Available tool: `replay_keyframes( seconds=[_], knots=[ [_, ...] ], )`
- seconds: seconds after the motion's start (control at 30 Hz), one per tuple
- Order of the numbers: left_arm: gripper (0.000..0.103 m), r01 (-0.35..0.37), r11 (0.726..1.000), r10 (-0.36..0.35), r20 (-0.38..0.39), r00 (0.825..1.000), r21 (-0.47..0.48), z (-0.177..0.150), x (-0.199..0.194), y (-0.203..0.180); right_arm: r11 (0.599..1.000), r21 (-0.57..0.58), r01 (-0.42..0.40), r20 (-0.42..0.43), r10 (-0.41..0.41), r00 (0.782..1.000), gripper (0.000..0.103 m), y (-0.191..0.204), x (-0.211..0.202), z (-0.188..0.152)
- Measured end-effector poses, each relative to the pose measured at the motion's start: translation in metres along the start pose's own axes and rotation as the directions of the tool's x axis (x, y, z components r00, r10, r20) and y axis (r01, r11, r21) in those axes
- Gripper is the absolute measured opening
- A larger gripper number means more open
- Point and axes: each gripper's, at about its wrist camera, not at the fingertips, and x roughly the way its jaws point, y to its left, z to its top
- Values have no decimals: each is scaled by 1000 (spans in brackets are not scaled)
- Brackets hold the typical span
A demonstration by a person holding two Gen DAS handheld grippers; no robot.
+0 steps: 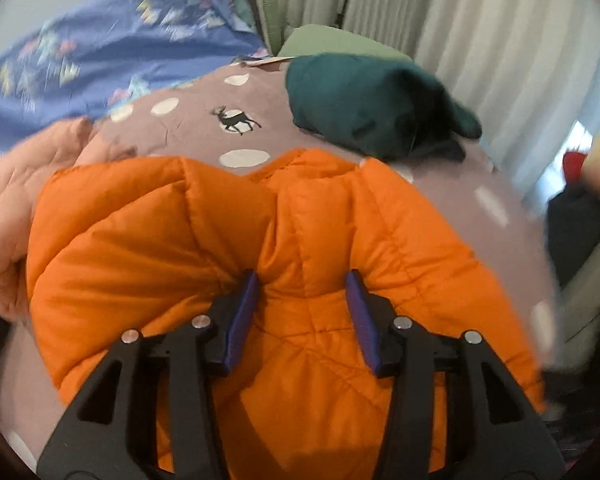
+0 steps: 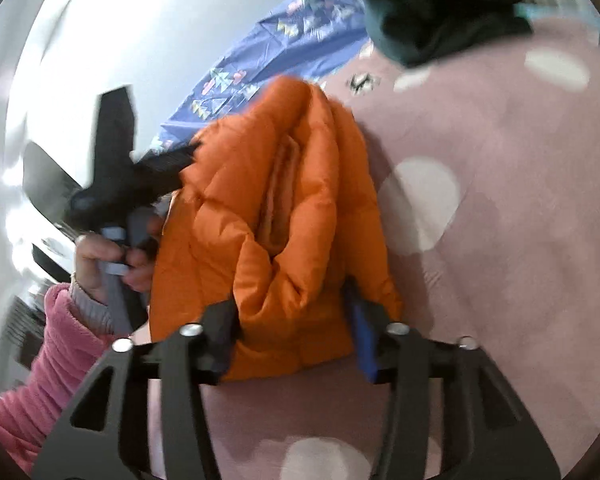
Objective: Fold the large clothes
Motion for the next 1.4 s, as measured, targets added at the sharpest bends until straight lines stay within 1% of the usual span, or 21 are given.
replay_keyframes(
  seconds=[0.07,0.2,0.27,0.3,0.37,0.43,0.47,0.5,0.57,0.7,0.77,0.87,0.93,0.97,1.0,1.03,1.1,1.17,1.2,1.27,1.4],
  knots=[
    [47,-7,1000,7,-9,1000,6,1,8,-4,995,-75,72,59,-68,996,56,12,-15,2],
    [48,-28,999,29,-29,999,23,1,19,-6,986,-145,82,154,-60,986,56,27,-29,4],
    [48,-35,999,36,-27,999,30,-1,22,-7,984,-159,81,205,-48,978,45,30,-34,0],
    [48,-38,999,38,-22,999,33,-4,22,-9,983,-166,72,213,-35,976,38,31,-33,-1],
    [48,-35,999,36,-15,999,33,-6,23,-10,980,-188,68,197,-30,980,29,29,-20,-1],
    [48,-22,999,22,-13,1000,24,-8,24,-7,970,-202,135,163,-103,981,26,24,4,3],
    [48,-14,1000,14,-13,1000,16,-7,26,-6,961,-206,184,128,-160,979,26,17,18,-1],
    [48,-6,1000,6,-15,1000,4,-7,27,-5,957,-203,208,97,-192,977,26,11,30,-3],
    [49,8,1000,-8,-17,1000,-3,-5,30,-7,960,-165,225,47,-221,974,25,2,39,-4],
    [49,-27,999,27,-14,1000,37,-5,38,-18,954,-159,254,24,-254,967,26,0,42,1],
    [49,-35,998,36,-12,999,47,-5,39,-20,953,-168,252,28,-251,968,30,2,36,3],
    [49,-31,998,31,-4,1000,46,-7,39,-19,953,-187,240,65,-232,971,31,11,21,14],
    [49,-26,999,26,-7,1000,42,-7,40,-18,954,-229,192,116,-168,979,31,26,8,19],
    [49,-26,999,26,-9,1000,41,-6,41,-18,951,-270,154,137,-120,983,31,37,3,22],
    [49,-27,999,27,-9,1000,42,-6,41,-18,942,-311,130,145,-88,985,31,48,2,22],
    [49,-27,999,27,-9,1000,42,-6,41,-18,930,-345,127,146,-81,986,30,56,5,23],
    [49,-24,999,24,-8,1000,39,-6,41,-18,906,-377,190,114,-158,981,30,59,28,21],
    [49,-19,999,19,-6,1000,35,-5,40,-18,903,-343,260,23,-269,963,27,36,63,16],
    [49,-3,1000,3,-5,1000,27,-4,41,-17,917,-316,244,12,-254,967,27,23,72,12],
    [49,13,1000,-13,-5,1000,23,-4,42,-16,924,-291,247,-6,-260,966,26,16,77,11],
    [50,12,999,-12,2,1000,31,-4,44,-19,905,-307,295,-2,-311,950,26,22,81,11]
  ],
)
